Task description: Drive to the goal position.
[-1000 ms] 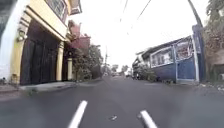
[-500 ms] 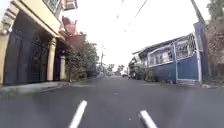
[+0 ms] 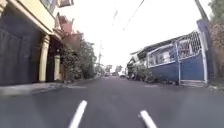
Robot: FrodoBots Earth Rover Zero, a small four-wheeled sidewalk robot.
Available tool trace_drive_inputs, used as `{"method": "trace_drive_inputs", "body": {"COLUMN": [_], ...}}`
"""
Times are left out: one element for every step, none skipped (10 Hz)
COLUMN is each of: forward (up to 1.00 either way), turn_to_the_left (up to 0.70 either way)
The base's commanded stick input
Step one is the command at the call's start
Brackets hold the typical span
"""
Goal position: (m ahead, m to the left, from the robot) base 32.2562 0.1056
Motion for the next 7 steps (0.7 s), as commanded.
{"method": "trace_drive_inputs", "body": {"forward": [1.00,1.00,1.00,1.00,1.00,1.00,1.00], "turn_to_the_left": [0.04,0.00,0.06,0.01,0.06,0.02,0.06]}}
